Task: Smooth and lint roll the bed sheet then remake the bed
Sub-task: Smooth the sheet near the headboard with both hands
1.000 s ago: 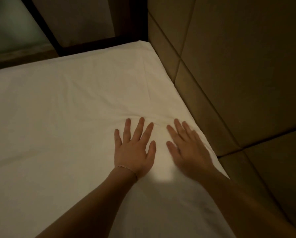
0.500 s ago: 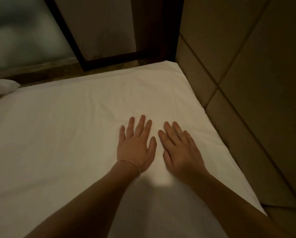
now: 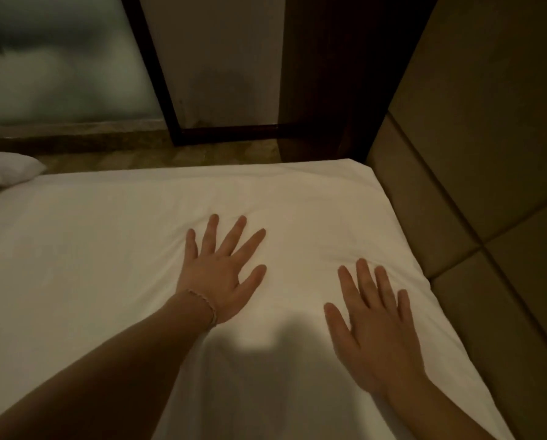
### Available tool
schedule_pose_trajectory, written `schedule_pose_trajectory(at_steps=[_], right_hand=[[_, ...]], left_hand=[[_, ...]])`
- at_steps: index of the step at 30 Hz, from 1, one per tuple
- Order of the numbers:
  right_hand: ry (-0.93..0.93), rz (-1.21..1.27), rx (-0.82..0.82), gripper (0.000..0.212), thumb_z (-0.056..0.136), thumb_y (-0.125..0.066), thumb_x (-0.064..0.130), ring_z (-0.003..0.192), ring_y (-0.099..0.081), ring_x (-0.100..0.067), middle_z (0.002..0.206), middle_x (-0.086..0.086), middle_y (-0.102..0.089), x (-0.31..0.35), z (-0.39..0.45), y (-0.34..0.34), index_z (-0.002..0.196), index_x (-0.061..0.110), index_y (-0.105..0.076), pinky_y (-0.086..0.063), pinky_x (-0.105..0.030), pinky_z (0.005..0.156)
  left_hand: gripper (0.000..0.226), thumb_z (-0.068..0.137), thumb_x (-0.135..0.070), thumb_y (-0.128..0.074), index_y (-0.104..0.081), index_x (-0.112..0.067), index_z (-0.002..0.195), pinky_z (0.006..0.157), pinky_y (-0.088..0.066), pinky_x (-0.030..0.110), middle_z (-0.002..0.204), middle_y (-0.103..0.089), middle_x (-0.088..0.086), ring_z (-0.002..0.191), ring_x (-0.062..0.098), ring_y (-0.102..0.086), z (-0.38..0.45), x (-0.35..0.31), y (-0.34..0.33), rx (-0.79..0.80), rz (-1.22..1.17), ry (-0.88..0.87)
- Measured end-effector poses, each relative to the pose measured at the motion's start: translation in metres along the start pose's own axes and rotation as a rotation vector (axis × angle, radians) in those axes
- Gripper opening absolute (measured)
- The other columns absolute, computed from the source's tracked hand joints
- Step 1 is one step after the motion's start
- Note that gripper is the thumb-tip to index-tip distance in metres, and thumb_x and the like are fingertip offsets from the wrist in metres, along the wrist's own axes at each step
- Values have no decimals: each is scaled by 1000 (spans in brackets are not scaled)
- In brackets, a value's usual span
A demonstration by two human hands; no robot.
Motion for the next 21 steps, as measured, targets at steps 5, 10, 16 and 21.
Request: schedule_pose_trajectory(at_steps=[5, 10, 16, 21], right_hand=[[258, 4, -25, 59, 97, 2, 54, 145, 28, -14, 161, 11, 22, 77, 66, 11, 154, 39, 8, 12, -47, 120], [315, -116, -50, 61, 98, -4, 61, 147, 23, -15, 161, 11, 20, 97, 140, 15, 153, 41, 10, 10, -47, 120], [200, -142, -52, 67, 94, -1, 68, 148, 23, -16, 161, 10, 21, 57, 195, 26, 153, 39, 11, 11, -42, 121], [75, -48, 4, 66, 98, -8, 60, 148, 23, -23, 162, 4, 23, 69, 177, 28, 155, 33, 11, 8, -48, 121]], left_hand=[[60, 93, -73, 1, 21, -57, 148, 119, 12, 62, 164, 21, -17, 151, 29, 25, 39, 7, 6, 44, -12, -67], [68, 92, -76, 1, 13, -50, 154, 119, 9, 62, 165, 15, -19, 152, 23, 23, 65, 20, 3, 0, -27, -30], [78, 84, -83, 3, 12, -50, 154, 118, 10, 64, 165, 17, -14, 152, 27, 23, 107, 37, 2, 3, -36, 65], [77, 86, -82, 3, 11, -49, 154, 118, 9, 64, 166, 16, -13, 152, 27, 23, 105, 39, -3, -33, -38, 68]])
Point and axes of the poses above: each hand's wrist, its own z-axis towards the middle knuckle, its own y-axis out of the back of the hand, x = y × z, the point moved 10 cm from there along z, towards the middle knuckle
